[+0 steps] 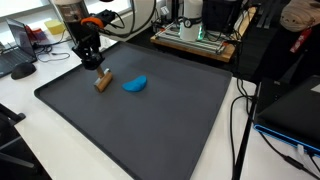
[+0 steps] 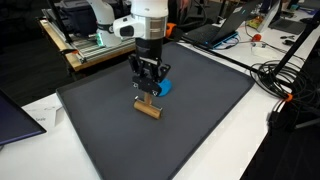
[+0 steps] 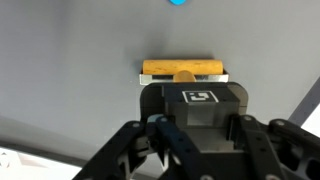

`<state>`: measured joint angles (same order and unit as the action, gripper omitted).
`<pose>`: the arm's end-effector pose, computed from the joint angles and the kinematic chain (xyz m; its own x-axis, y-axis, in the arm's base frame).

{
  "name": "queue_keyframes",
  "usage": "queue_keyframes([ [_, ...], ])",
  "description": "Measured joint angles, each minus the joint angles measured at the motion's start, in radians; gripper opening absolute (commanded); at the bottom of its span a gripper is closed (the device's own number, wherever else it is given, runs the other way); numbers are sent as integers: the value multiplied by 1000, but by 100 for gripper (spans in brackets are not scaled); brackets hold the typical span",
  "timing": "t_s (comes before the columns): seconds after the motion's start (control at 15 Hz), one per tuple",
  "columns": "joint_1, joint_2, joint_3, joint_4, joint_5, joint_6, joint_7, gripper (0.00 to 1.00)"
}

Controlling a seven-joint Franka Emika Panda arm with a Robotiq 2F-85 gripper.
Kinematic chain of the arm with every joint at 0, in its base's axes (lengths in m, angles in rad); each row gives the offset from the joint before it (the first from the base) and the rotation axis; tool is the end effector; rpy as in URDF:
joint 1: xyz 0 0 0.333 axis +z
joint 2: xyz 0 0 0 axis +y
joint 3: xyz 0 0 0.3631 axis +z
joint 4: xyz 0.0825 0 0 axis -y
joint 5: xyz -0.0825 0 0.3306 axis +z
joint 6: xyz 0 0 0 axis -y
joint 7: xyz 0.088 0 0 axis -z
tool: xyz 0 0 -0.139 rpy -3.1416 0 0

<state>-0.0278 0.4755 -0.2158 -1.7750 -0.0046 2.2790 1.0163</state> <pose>0.6251 -0.1391 0.3440 0.3318 -0.9374 0.1061 -0.9432 -0.3314 0.0216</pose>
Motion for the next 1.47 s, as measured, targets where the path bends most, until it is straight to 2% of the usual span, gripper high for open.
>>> queue_keyframes([
  [0.4,74,-3,-13,1,-120,-30,161,22],
  [0.8,104,-7,-13,39,-188,-155,231,22],
  [1.13,107,-19,10,89,-197,-248,224,22],
  [1.47,96,-39,47,111,-179,-305,143,22],
])
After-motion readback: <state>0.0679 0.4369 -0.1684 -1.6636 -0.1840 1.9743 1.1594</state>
